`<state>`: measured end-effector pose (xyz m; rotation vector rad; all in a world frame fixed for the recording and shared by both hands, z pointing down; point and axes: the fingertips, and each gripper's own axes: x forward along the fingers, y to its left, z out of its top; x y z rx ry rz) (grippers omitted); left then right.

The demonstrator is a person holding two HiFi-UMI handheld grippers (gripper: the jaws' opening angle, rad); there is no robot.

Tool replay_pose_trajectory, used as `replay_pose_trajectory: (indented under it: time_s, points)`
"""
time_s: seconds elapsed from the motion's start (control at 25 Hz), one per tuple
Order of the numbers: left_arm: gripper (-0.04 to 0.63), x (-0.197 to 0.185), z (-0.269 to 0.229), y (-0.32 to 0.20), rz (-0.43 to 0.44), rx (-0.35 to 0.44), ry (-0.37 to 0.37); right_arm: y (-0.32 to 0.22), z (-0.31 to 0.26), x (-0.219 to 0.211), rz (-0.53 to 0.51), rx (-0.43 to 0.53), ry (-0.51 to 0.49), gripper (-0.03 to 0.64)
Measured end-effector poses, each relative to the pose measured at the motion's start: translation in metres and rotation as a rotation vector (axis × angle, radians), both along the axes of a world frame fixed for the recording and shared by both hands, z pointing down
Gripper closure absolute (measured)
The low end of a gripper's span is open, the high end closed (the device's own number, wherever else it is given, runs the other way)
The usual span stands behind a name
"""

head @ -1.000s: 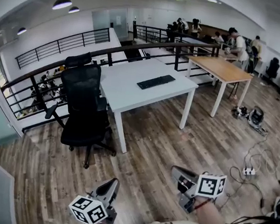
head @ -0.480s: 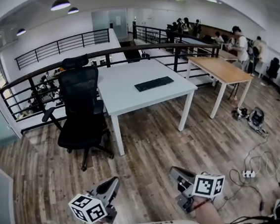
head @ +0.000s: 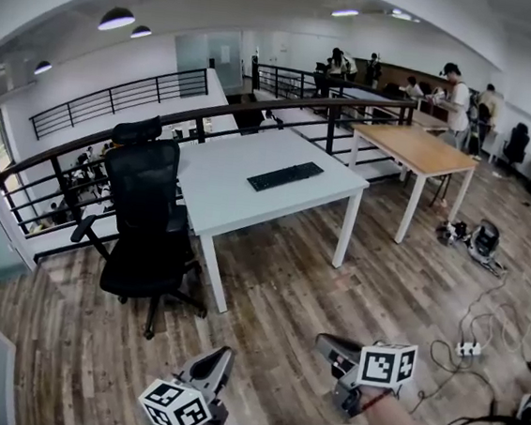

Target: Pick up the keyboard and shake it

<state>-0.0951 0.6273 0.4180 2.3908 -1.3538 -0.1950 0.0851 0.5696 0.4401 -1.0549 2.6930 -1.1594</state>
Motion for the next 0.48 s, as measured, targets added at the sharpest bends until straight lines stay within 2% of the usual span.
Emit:
replay_pose_trajectory:
  time_s: [0.16,0.32,0.48]
  points:
    - [0.594,0.006,0.015,-0.005,-0.002,-0.040,0.015,0.000,0.023,-0.001,-0.025,-0.029,0.041,0.575]
    - [0.594,0.012,0.020,-0.016,0.015,-0.066,0.010,-0.015,0.021,0.003,-0.017,-0.038,0.018,0.575]
    - [0.594,0.011,0.021,-0.039,0.026,-0.055,0.001,-0.038,0.016,0.002,0.002,-0.025,0.004,0.575]
